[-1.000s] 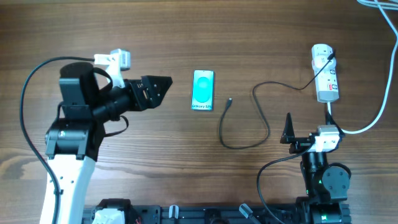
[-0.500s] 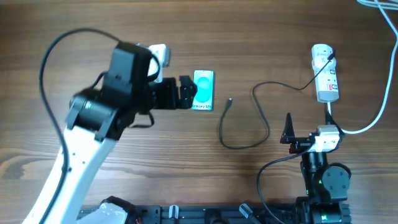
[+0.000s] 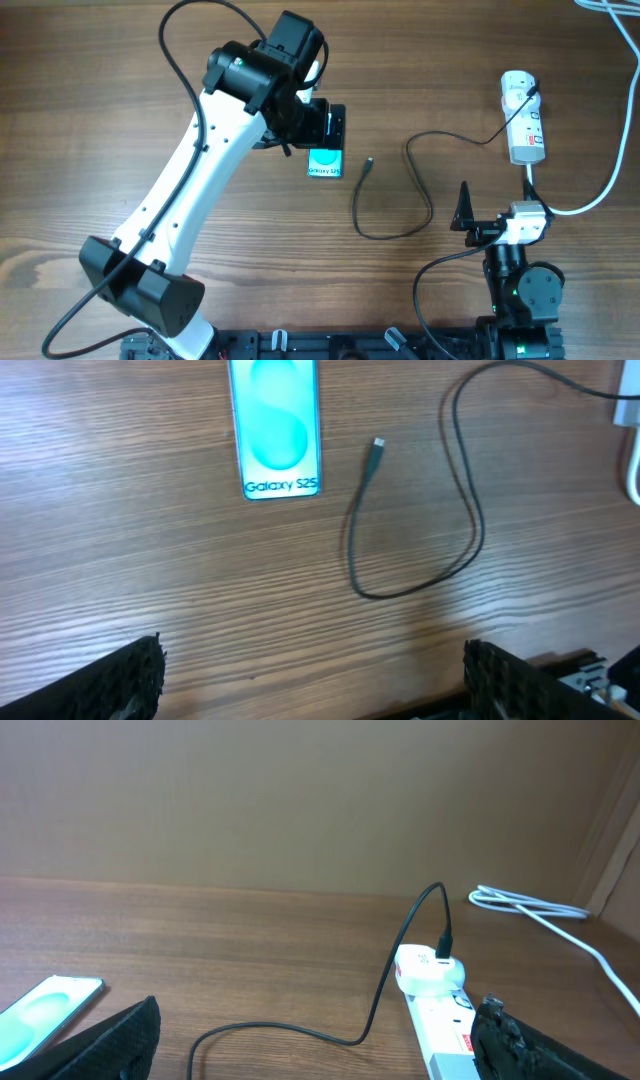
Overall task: Plug charger to phone and switch on socket
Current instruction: 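Move the left gripper forward over the Galaxy S25 phone, then lower the left gripper and close it on the phone's top edge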
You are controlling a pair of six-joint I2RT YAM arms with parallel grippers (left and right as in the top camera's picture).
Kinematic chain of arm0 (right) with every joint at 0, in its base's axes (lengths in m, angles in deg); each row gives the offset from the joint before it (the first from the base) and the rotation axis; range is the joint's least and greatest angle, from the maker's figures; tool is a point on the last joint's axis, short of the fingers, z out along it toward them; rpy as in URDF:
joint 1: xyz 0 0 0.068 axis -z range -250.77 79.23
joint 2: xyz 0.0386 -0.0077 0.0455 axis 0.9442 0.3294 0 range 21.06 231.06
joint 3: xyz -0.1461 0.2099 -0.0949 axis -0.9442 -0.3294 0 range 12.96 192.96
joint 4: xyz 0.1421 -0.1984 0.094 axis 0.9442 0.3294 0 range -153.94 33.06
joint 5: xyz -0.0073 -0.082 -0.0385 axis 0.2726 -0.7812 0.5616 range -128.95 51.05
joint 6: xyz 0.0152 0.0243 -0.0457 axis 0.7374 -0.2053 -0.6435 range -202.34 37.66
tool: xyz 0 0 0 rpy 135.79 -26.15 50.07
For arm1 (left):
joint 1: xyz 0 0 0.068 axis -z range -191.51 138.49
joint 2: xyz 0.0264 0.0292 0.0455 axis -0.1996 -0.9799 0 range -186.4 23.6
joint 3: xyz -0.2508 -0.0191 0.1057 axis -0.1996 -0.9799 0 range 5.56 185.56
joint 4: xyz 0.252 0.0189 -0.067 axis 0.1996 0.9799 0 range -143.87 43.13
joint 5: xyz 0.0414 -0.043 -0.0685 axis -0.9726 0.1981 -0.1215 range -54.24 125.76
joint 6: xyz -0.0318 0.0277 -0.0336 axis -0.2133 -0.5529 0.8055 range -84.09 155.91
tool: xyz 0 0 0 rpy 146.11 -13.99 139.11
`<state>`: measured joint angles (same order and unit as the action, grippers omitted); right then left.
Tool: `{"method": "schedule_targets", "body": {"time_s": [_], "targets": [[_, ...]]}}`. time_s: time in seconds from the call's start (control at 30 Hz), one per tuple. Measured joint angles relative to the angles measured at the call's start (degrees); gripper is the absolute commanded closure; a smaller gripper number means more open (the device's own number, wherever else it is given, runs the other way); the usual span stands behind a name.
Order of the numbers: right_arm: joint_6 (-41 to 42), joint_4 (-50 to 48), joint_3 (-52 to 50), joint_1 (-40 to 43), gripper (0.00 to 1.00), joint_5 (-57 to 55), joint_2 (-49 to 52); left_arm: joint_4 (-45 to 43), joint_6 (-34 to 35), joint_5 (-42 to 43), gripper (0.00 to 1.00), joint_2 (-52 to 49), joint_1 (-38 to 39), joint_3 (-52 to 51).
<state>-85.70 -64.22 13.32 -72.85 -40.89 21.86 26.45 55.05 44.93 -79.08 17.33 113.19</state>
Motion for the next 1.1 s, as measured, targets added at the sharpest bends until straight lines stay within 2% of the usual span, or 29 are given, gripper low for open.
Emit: {"method": "schedule_targets", "body": {"time_s": [0.17, 0.37, 0.6, 0.87, 1.1], "targets": [[0.0, 0.0, 0.0, 0.0, 0.00, 0.0, 0.0, -2.4, 0.1, 2.2, 0.00, -0.2, 0.0, 0.1], [0.0, 0.0, 0.0, 0.0, 0.00, 0.0, 0.0, -3.4, 3.4, 2.9, 0.00, -0.9, 0.3, 0.3], [0.0, 0.0, 0.0, 0.0, 0.00, 0.0, 0.0, -3.8, 6.2, 2.8, 0.00, -7.4, 3.0, 0.3], [0.0, 0.0, 0.0, 0.0, 0.00, 0.0, 0.0, -4.6, 11.1, 0.6, 0.00, -15.4, 4.8, 0.3], [0.0, 0.0, 0.0, 0.0, 0.00, 0.0, 0.0, -4.7, 11.7, -4.8, 0.00, -20.8, 6.1, 0.3]]}}
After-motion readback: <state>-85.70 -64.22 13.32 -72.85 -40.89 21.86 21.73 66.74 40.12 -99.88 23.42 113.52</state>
